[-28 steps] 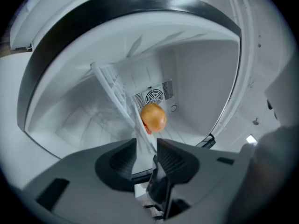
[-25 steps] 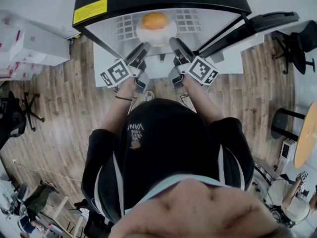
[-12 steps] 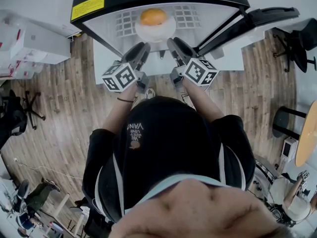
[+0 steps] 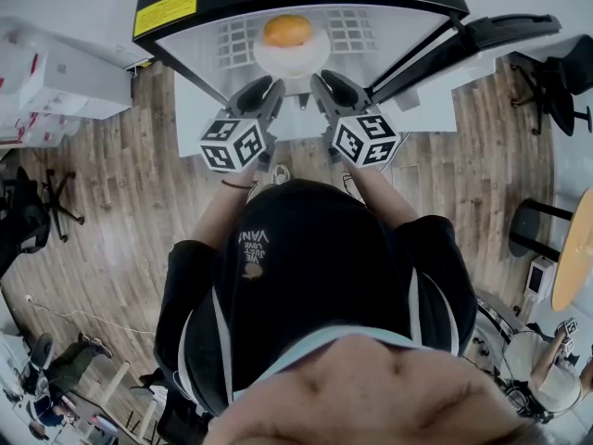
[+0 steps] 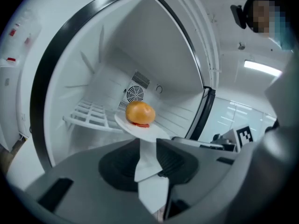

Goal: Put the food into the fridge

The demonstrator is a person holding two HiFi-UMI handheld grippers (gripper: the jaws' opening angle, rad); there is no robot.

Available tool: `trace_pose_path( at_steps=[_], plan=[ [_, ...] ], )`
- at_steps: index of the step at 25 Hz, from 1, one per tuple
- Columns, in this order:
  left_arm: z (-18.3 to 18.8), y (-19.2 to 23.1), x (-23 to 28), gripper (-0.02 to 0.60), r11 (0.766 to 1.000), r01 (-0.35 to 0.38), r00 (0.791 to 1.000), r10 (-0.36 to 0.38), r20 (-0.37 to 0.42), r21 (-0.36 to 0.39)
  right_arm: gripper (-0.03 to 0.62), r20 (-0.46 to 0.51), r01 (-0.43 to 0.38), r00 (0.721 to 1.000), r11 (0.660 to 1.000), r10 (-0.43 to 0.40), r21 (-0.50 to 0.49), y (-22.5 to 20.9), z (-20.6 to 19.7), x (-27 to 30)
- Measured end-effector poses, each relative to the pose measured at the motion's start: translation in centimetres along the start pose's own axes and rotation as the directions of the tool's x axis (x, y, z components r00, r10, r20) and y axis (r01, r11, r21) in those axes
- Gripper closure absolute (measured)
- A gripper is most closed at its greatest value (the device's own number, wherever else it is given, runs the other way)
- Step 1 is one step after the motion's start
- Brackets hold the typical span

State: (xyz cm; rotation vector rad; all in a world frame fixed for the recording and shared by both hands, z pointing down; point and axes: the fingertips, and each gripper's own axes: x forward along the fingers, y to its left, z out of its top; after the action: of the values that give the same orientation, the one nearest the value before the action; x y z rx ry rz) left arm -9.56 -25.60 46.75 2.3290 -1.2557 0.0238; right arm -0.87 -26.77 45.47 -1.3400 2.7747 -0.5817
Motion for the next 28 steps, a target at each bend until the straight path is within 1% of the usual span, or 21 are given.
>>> trace_pose_path(
  at_steps=[6,12,28],
  plan=[
    [0.0,0.1,0.4,0.468,1.0,0.002,1.0,-0.002,-0.016,0.017,0.5,-0.02,0.005,1.0,1.0,-0.005,-0.028,0.1,-0.4,0.4],
    [0.1,0.3,0.7,0.468,0.999,0.003,1.0,-0.002,-0.018,0.032,0.5,-0.022,0.021,0.999,0.993,-0.024,-0.114,0.2,-0.1,0.7],
    [0.6,1.0,2.0,0.468,1.0,0.009,1.0,-0.009,-0.013,0.019,0.5,-0.019,0.033,0.999,0.994,-0.035,-0.106,-0.8,0.5,2.0]
  ],
)
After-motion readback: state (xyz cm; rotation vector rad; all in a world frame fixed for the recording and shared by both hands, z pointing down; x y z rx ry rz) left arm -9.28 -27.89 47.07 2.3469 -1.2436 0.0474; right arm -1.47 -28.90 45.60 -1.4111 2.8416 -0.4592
